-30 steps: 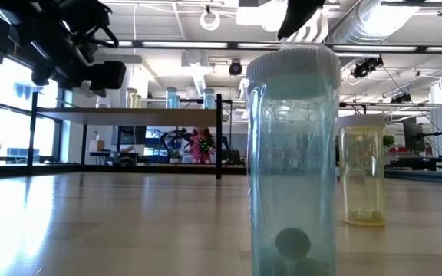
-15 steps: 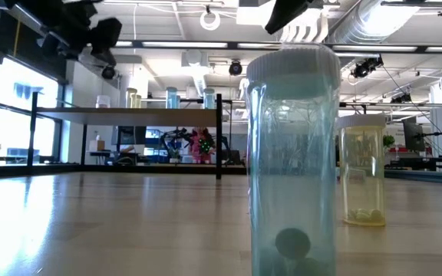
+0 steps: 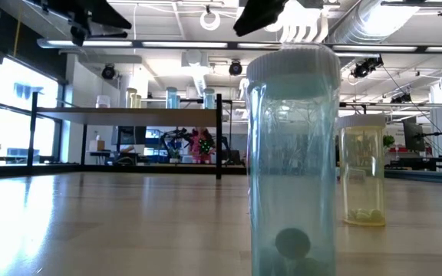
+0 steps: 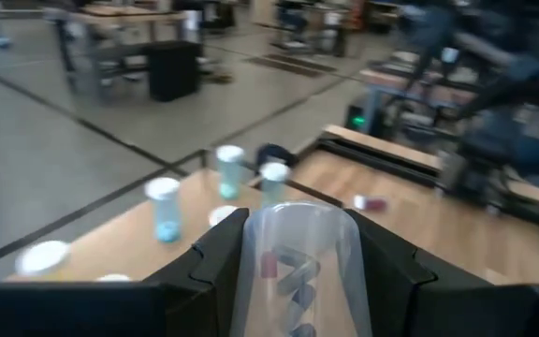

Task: Pick and place medicine bottles onto shelf by color
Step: Put the top white pill bottle on the shelf aligned with the other white pill bottle

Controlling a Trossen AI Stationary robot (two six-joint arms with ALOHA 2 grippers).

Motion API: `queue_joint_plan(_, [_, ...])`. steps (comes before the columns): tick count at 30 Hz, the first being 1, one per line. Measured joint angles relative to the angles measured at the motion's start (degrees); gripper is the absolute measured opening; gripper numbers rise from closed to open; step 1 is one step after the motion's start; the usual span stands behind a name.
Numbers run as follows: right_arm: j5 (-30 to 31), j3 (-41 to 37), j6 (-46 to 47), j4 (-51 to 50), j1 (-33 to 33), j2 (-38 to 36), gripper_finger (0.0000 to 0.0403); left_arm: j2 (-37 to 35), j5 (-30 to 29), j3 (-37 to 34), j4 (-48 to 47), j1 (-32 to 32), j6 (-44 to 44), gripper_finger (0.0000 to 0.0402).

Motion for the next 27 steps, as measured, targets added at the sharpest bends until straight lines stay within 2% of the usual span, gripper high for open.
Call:
queue_joint_plan(6, [-8.7, 0.0, -2.4, 5.5, -1.9, 3.5, 0.022, 0.8, 5.4, 0.0, 0.0, 0.0, 0.8, 0.0137])
queue_joint_plan(11, [-15.7, 0.0, -10.0, 11.2, -2.2, 7.2, 0.022, 2.4, 8.7, -0.1, 1.6, 0.0, 1.0, 0.0137])
queue_joint_plan(15, [-17.2, 0.0, -18.8, 14.7, -2.2, 10.6, 0.022, 4.1, 15.1, -0.1, 4.3, 0.0, 0.9, 0.0137])
queue_joint_plan(21, [-18.4, 0.0, -28.4, 19.9, -2.2, 12.3, 0.022, 6.4, 17.7, -0.1, 6.0, 0.1, -3.6, 0.0139])
queue_joint_plan(27, [-28.8, 0.0, -33.1, 26.5, -2.0, 12.1, 0.022, 8.4, 22.5, -0.1, 6.5, 0.1, -9.6, 0.0139])
